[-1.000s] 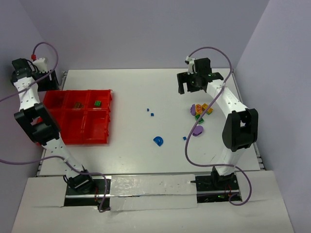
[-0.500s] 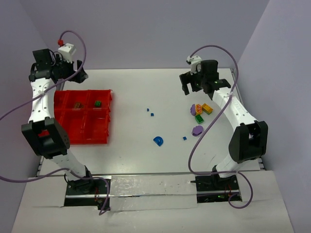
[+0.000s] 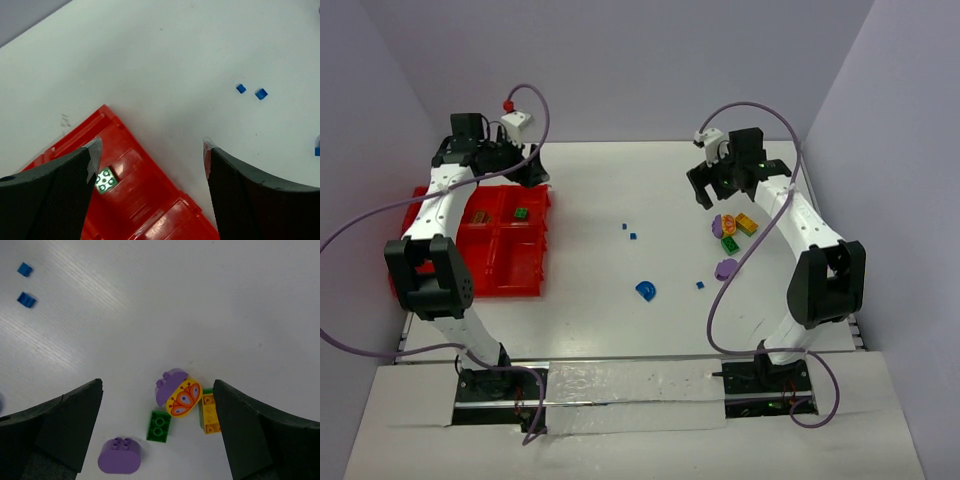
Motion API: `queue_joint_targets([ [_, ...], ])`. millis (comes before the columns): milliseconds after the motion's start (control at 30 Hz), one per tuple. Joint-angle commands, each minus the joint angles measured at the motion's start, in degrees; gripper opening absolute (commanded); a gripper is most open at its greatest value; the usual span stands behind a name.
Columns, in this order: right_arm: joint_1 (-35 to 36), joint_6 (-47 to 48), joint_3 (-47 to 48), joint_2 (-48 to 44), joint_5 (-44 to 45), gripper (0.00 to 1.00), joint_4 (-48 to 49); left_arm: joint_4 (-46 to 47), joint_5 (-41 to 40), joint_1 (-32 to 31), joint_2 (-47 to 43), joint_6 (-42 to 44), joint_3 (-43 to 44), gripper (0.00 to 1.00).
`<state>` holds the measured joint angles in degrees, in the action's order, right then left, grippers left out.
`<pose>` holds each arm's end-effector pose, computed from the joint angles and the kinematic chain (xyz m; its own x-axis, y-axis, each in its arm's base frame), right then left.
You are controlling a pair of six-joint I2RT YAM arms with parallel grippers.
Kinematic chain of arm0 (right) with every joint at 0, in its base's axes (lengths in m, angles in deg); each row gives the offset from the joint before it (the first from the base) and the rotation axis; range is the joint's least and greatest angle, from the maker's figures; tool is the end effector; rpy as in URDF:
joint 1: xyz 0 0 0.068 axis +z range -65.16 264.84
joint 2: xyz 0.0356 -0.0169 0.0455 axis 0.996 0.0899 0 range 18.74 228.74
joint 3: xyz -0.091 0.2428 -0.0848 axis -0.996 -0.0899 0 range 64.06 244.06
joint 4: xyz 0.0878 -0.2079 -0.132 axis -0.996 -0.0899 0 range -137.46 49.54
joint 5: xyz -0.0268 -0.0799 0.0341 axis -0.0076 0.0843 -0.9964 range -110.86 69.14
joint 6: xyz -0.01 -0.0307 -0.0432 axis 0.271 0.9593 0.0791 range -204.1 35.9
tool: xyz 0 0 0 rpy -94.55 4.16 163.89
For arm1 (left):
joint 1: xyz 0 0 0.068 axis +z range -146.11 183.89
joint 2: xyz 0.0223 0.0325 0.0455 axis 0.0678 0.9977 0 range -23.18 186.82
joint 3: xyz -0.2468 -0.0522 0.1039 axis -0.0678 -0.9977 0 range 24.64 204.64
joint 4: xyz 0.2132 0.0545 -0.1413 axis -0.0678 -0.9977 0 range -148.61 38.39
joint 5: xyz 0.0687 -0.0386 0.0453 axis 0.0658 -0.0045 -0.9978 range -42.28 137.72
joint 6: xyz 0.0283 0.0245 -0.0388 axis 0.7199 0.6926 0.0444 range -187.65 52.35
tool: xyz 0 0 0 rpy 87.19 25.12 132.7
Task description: Sort the legos into containers by color
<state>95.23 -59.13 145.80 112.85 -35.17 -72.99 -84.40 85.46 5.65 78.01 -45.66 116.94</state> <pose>0.3604 0.0750 0.3064 -0.4830 -0.5043 -0.7158 -0.6075 0.7817 -0.1408 0.3994 -0.0094 0.3260 -0.4544 0.2823 -0.8449 0.6500 0.7536 -0.0978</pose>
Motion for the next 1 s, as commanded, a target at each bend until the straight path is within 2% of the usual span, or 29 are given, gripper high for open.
queue_joint_targets([
  [0, -2.08, 3.18, 1.18, 1.32, 6.06, 0.92, -10.93, 2.71, -1.07, -2.07, 0.63, 0.06, -0.11, 0.88],
  [100, -3.33, 3.01, 0.31, 1.43, 8.08, 0.86, -13.34, 3.05, -1.34, -3.15, 1.0, -1.42, 0.32, 0.88],
  [200, -4.76, 1.93, -2.18, 0.87, 10.9, 0.76, -15.94, 4.09, -2.17, -3.89, 0.96, -2.87, 0.27, 0.88],
  [267, -4.82, 1.75, -4.13, -0.05, 12.3, 0.74, -15.81, 4.69, -2.9, -4.42, 0.73, -3.29, -0.27, 0.88],
  [467, -4.67, -0.35, -9.41, 1.73, 15.84, 0.76, -13.49, 5.9, -4.25, -5.32, 0.76, -5.2, -0.55, 0.88],
  [967, -3.47, -2.97, -6.1, 12.45, 12.08, 0.77, -8.54, 5.02, -7.28, -5.54, -0.03, -6.14, -0.22, 0.88],
])
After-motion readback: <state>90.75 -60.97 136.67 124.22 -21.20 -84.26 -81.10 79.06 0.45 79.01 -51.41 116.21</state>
